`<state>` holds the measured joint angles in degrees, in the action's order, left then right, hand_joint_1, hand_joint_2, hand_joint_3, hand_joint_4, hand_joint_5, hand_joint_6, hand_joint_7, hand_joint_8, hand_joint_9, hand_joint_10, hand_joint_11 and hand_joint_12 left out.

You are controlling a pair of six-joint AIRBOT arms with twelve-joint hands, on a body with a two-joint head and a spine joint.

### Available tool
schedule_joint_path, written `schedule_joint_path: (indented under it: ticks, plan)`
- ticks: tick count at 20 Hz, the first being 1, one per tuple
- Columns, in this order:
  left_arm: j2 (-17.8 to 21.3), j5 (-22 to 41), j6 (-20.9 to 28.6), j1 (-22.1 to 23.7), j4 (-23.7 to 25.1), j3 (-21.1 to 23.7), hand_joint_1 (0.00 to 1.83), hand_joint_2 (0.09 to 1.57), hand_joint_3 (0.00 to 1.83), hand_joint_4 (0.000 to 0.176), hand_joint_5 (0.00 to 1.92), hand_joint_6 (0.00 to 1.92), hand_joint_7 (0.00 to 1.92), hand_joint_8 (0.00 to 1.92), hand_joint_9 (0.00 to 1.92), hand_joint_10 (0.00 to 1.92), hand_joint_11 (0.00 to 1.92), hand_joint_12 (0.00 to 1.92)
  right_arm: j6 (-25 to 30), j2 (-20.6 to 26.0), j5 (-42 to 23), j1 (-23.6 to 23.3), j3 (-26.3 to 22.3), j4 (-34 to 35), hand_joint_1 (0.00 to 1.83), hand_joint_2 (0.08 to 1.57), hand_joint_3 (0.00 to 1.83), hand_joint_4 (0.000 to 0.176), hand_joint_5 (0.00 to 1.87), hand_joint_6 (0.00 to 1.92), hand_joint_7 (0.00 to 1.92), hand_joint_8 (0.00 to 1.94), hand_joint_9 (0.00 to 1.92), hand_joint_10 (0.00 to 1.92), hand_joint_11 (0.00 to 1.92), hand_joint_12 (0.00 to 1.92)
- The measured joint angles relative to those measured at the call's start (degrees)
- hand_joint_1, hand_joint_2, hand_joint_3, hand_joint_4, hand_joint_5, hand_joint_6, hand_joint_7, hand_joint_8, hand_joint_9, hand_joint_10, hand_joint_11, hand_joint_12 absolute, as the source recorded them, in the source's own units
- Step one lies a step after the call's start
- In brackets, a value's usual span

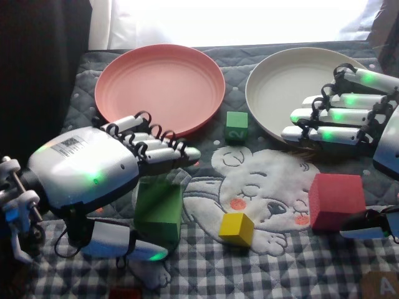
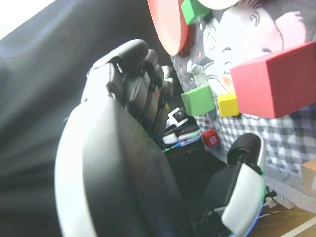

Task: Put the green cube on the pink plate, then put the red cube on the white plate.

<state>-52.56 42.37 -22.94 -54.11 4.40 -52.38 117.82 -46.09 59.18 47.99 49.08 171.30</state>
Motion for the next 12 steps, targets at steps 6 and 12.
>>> schedule_joint_path:
  ticks: [6,12]
  plan:
    - [-0.92,-3.37,0.02,0.0,0.33,-0.59,0.7,1.05,0.01,0.0,0.5,0.03,0.6,0.04,0.47,0.5,0.12,1.41,0.02,0.0,0.02,0.0,0.0,-0.07,0.89,0.82,0.03,0.0,0.5,0.0,0.47,0.0,0.44,0.1,0.0,1.31]
    - [-1.97,-2.16,0.26,0.13,-0.13,-2.36,1.14,1.31,0.0,0.0,0.57,1.42,0.73,1.6,0.71,1.54,0.7,1.78,0.02,0.0,0.02,-0.02,0.0,0.0,0.86,0.85,0.03,0.0,0.5,0.0,0.45,0.0,0.42,0.08,0.0,1.25]
